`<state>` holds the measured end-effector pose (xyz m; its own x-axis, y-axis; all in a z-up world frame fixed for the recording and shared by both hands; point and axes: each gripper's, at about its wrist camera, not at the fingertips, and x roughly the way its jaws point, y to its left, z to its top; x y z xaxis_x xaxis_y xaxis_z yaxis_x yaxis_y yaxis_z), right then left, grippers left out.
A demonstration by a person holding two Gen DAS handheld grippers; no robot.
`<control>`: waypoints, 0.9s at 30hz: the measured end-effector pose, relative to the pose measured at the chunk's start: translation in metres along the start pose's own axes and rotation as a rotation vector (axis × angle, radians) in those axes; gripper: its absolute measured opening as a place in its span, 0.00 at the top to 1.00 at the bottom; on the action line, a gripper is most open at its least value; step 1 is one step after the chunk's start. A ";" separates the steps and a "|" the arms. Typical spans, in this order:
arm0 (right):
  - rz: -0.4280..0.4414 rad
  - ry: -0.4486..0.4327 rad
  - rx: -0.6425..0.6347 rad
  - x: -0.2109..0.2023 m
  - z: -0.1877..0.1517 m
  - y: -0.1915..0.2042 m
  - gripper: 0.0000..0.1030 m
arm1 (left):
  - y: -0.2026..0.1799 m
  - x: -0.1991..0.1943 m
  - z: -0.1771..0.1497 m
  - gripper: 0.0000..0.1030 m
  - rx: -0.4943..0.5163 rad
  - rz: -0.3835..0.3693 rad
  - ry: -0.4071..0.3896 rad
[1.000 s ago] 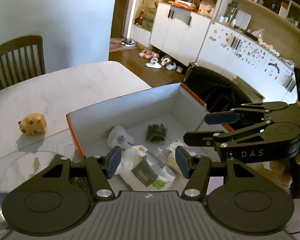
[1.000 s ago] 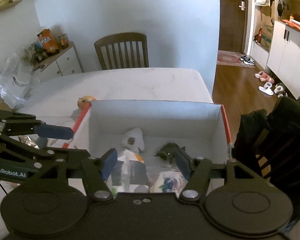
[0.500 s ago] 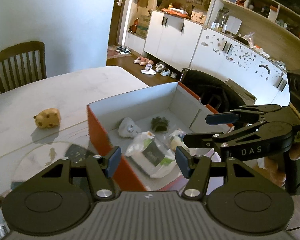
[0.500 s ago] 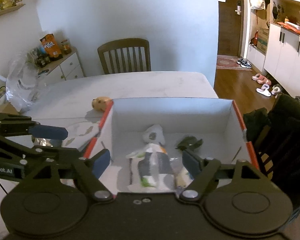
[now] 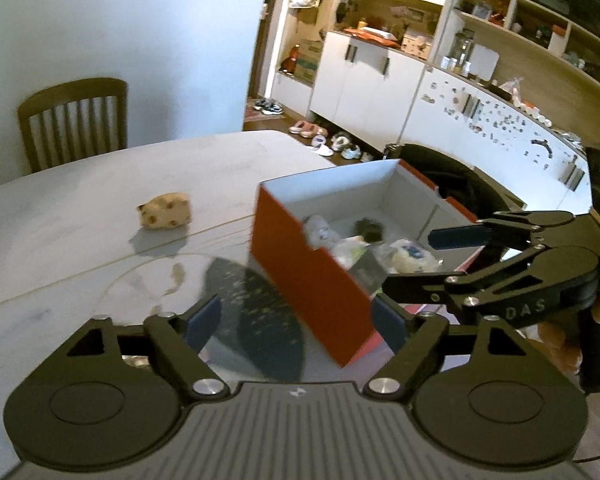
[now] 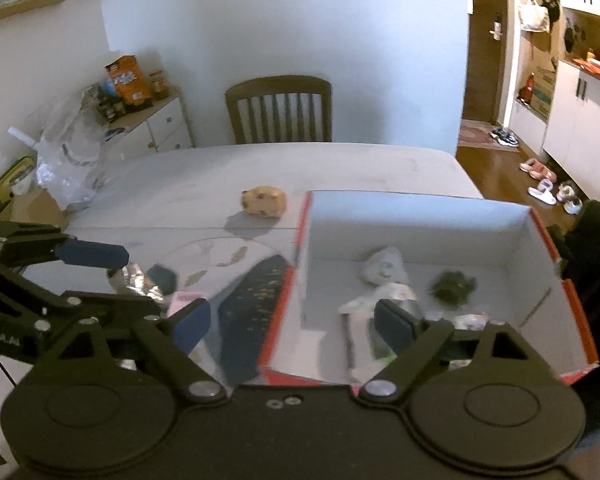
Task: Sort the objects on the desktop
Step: 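Withdraw both grippers from the shoebox toward the table, then grasp the crumpled silver snack bag with left gripper while right grasps pink plastic tray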
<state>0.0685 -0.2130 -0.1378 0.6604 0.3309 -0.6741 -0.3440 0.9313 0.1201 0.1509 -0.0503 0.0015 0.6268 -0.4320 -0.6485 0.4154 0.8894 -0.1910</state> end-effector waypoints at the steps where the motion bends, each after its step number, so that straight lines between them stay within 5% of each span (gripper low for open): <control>1: -0.001 0.000 -0.004 0.002 0.000 0.007 0.12 | 0.006 -0.003 -0.002 0.19 -0.006 0.006 -0.002; 9: -0.007 -0.003 -0.026 0.017 -0.005 0.053 0.06 | 0.051 -0.015 -0.021 0.01 -0.043 0.076 -0.013; 27: -0.065 0.032 -0.064 0.088 -0.022 0.106 0.05 | 0.129 0.021 -0.041 0.00 -0.129 0.192 0.047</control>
<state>0.0751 -0.0883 -0.2000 0.6617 0.2640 -0.7017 -0.3436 0.9387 0.0291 0.1903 0.0615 -0.0668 0.6533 -0.2486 -0.7152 0.2021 0.9675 -0.1516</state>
